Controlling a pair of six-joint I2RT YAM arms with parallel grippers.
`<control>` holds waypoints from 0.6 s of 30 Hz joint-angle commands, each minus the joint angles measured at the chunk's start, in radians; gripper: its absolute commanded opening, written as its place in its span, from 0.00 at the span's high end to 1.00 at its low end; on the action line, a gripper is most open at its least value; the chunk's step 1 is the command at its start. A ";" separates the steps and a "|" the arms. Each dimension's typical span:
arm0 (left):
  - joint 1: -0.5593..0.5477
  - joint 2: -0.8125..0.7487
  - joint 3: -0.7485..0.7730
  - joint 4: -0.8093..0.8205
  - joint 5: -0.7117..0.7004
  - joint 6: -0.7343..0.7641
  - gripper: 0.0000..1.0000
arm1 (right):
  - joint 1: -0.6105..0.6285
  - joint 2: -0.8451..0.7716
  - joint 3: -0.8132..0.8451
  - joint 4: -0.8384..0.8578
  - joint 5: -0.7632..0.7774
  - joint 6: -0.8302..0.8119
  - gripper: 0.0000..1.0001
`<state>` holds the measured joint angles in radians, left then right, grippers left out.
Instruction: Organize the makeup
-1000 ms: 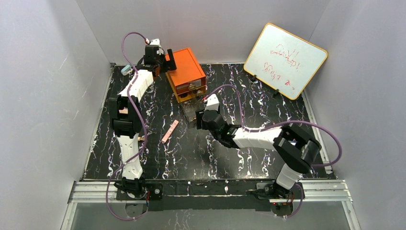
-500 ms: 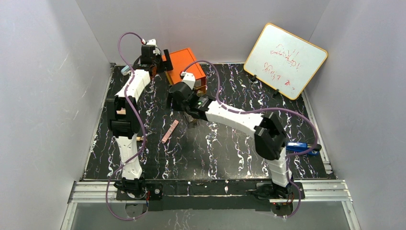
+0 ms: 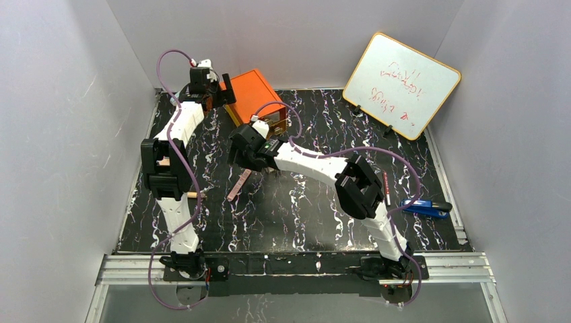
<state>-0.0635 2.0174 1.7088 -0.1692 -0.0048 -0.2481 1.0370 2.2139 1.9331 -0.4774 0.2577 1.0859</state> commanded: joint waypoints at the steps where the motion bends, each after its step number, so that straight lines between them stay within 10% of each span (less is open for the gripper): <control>1: 0.025 -0.032 -0.030 -0.108 -0.024 0.044 0.02 | 0.003 0.070 0.104 -0.041 -0.039 0.048 0.27; 18: 0.062 -0.048 -0.051 -0.088 0.005 0.038 0.02 | 0.004 0.168 0.204 -0.211 -0.085 0.080 0.39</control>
<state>-0.0387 2.0064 1.6875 -0.1585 0.0399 -0.2462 1.0370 2.3959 2.1063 -0.6300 0.1837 1.1454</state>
